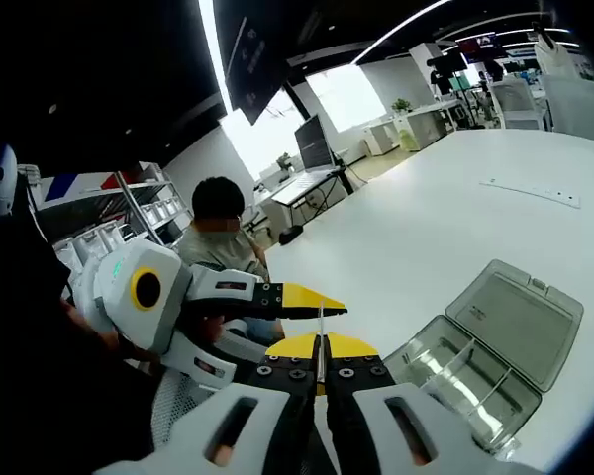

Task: Insert the divider into the dual guide fixture by aligning both edges with the guide slots and pushing it downward to the bottom, including one-sided entry, uneven engagement, binding, and posture correction.

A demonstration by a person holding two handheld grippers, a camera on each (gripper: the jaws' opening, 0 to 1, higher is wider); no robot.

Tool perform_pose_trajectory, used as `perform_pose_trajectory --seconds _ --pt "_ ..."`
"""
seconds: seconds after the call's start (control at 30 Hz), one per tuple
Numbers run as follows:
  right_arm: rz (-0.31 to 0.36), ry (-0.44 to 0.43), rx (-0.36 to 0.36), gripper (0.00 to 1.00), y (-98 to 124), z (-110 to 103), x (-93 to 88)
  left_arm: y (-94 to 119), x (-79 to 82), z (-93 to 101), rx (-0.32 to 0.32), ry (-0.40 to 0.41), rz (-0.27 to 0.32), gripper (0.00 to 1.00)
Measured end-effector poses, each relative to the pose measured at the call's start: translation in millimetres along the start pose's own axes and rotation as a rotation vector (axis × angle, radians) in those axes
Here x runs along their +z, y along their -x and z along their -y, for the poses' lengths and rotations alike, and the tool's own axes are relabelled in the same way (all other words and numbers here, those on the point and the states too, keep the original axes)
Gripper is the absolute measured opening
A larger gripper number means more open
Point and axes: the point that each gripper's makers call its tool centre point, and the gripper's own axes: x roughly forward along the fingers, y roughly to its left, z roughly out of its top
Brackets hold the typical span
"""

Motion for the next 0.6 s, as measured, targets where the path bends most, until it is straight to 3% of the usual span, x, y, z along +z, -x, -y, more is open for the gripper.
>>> perform_pose_trajectory --seconds 0.1,0.2,0.47,0.6 --pt "-0.006 0.012 0.000 0.00 0 -2 1.4 2 1.1 -1.9 0.018 -0.020 0.001 0.34" --pt "-0.002 0.074 0.004 0.00 2 -5 3.4 3 3.2 -3.7 0.024 0.004 0.012 0.34" --pt "-0.020 0.103 -0.027 0.00 7 2 5.9 1 2.3 -6.8 0.000 0.069 0.036 0.38" --pt "-0.036 0.126 -0.055 0.00 8 11 6.4 -2 -4.4 -2.8 -0.061 0.203 0.045 0.40"
